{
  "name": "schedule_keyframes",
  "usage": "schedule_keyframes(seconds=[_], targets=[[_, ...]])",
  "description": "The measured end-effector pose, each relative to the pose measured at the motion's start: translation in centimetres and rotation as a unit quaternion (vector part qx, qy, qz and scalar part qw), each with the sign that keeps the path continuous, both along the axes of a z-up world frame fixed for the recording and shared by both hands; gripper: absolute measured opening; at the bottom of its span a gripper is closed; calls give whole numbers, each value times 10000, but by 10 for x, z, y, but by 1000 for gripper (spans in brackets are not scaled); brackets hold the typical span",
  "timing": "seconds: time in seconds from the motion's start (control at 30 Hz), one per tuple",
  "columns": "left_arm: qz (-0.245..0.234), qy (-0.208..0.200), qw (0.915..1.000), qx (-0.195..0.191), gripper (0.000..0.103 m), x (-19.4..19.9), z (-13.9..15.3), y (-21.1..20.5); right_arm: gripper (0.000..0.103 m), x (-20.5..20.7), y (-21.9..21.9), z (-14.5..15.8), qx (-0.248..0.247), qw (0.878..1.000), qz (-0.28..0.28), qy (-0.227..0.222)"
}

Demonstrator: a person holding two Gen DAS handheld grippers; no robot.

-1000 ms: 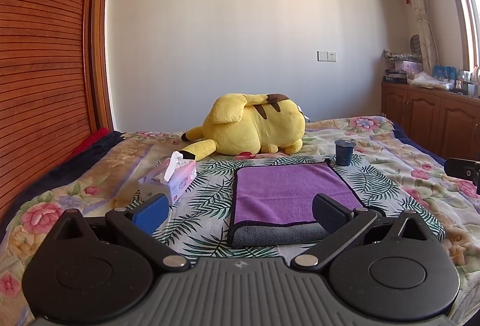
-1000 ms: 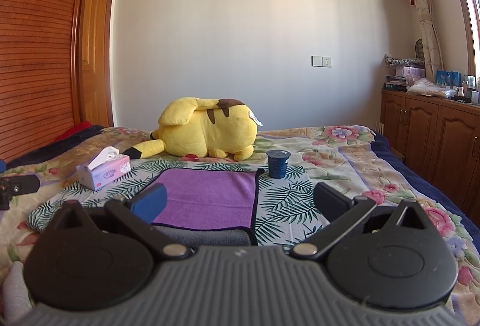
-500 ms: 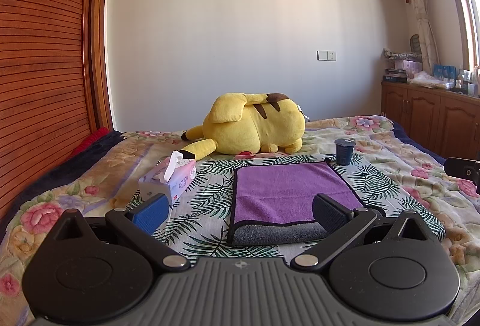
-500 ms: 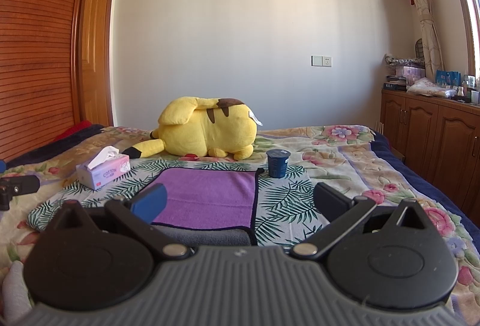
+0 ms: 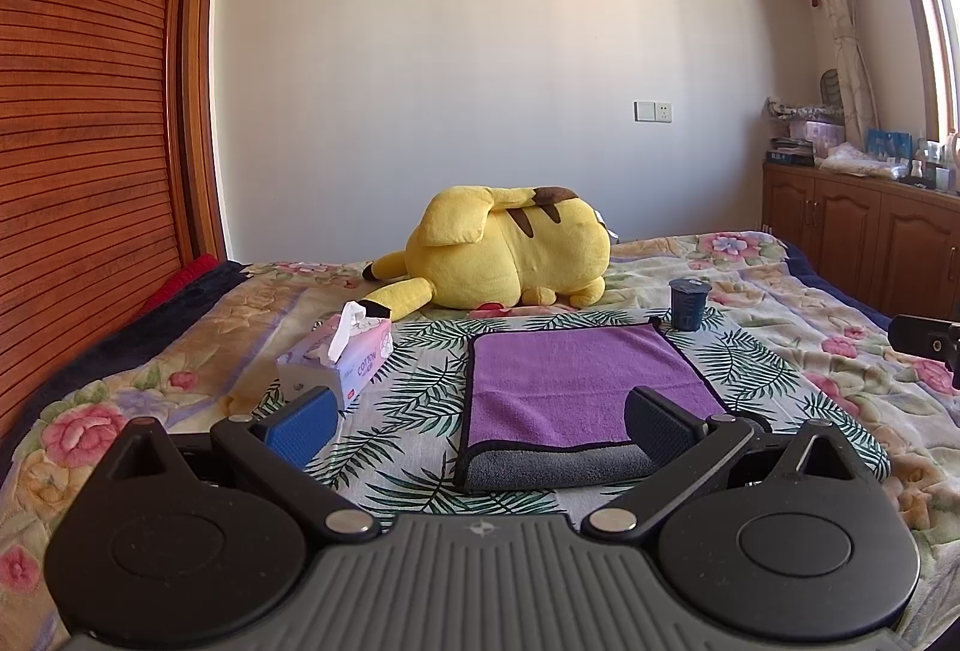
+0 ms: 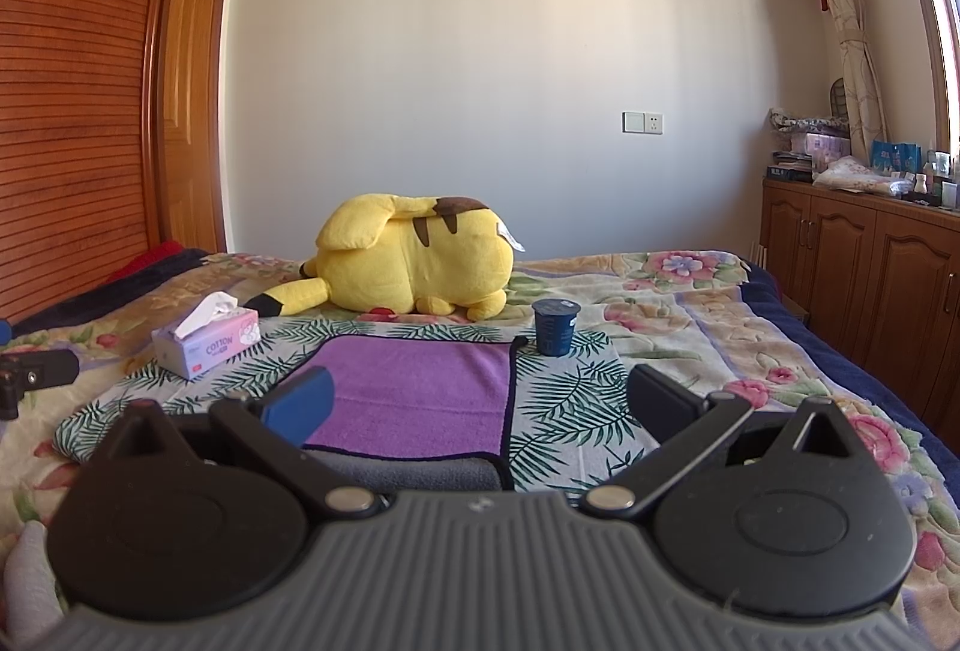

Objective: Fold towel

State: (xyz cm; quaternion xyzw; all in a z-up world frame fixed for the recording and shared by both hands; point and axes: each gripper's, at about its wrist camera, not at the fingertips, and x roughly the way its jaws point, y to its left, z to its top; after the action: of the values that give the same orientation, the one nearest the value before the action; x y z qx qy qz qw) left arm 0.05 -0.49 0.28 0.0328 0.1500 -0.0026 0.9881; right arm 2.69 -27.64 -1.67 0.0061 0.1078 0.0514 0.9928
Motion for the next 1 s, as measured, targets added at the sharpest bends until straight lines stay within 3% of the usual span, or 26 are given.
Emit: schedule_keyframes(seconds=[1.0], targets=[[-48,317,9994,106,87,15,-12,-2,103,18,9,-7,-141,9995,159,223]])
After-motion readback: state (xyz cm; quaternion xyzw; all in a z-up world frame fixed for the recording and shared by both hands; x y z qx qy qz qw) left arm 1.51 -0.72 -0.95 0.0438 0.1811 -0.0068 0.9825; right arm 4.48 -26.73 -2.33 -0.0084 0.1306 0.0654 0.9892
